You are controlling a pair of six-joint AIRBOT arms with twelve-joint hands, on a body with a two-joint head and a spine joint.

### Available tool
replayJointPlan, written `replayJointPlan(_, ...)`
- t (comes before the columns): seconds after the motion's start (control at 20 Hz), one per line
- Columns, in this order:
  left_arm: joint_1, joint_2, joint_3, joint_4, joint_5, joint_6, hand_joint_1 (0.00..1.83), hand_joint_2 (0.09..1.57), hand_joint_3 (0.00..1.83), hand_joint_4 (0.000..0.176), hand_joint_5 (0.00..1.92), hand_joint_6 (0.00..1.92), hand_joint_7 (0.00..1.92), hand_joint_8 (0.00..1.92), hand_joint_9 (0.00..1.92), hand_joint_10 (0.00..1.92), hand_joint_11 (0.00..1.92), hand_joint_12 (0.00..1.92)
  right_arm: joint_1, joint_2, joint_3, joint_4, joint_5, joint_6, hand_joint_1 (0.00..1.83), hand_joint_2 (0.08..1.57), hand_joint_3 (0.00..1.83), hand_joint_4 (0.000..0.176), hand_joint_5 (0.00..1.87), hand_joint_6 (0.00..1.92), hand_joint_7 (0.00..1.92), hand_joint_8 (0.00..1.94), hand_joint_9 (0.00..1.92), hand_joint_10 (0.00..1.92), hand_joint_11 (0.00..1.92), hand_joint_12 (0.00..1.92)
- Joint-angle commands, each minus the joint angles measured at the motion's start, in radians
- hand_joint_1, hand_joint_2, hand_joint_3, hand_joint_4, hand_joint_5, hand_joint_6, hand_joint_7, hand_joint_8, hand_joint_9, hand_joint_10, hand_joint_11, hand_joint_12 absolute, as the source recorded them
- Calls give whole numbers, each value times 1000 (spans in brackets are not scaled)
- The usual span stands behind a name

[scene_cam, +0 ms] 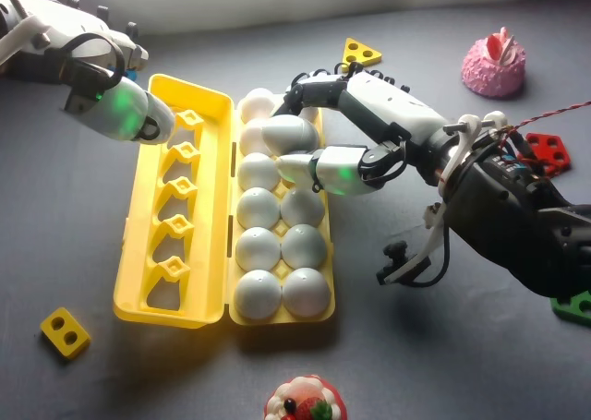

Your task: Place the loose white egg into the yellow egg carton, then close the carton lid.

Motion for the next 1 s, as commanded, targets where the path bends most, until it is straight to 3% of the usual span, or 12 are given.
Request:
replayJointPlan(0.0,-16,6,2,61,-32,3,0,1334,2,26,93,8,133,7,126,7,0,579,4,-1,4,-36,100,12,1108,1187,1,0,839,1227,430,3,156,5,0,535)
replayJointPlan(0.3,-17,6,1,61,-28,2,0,1334,2,28,70,6,118,4,103,1,0,507,-3,-24,32,-47,91,10,1100,1194,1,0,829,1243,426,1,165,7,0,485)
replayJointPlan(0.5,-21,6,1,61,-22,2,0,1317,0,23,80,6,123,5,121,6,0,613,-7,-30,42,-47,94,9,1096,1185,0,0,843,1218,414,0,180,10,0,583)
replayJointPlan(0.6,-21,6,1,61,-22,2,0,1308,0,25,71,0,119,0,112,0,0,571,-7,-30,42,-47,102,9,1052,1182,0,0,846,1205,401,3,186,10,0,712)
replayJointPlan(0.65,-21,6,1,61,-22,2,0,1309,0,28,84,4,139,5,132,6,0,606,-8,-30,42,-47,102,9,1027,1203,0,0,805,1260,375,1,165,2,0,632)
replayJointPlan(0.75,-21,6,1,61,-22,2,0,1322,1,34,68,3,114,2,107,4,0,525,-12,-31,42,-47,103,9,1021,1206,0,0,796,1269,382,4,173,6,0,675)
replayJointPlan(0.8,-21,6,1,61,-22,2,0,1325,2,28,78,4,122,3,105,2,0,541,-12,-32,42,-48,105,9,945,1139,0,0,666,903,373,3,169,4,0,612)
replayJointPlan(0.85,-21,6,1,61,-22,2,0,1325,2,27,80,5,123,3,105,2,0,544,-12,-32,42,-48,110,9,926,1123,0,0,676,730,371,1,167,2,0,583)
replayJointPlan(0.95,-21,6,2,61,-22,2,0,1320,0,26,89,5,133,3,129,7,0,607,-12,-32,43,-48,117,9,819,1111,0,0,564,587,358,0,154,0,0,587)
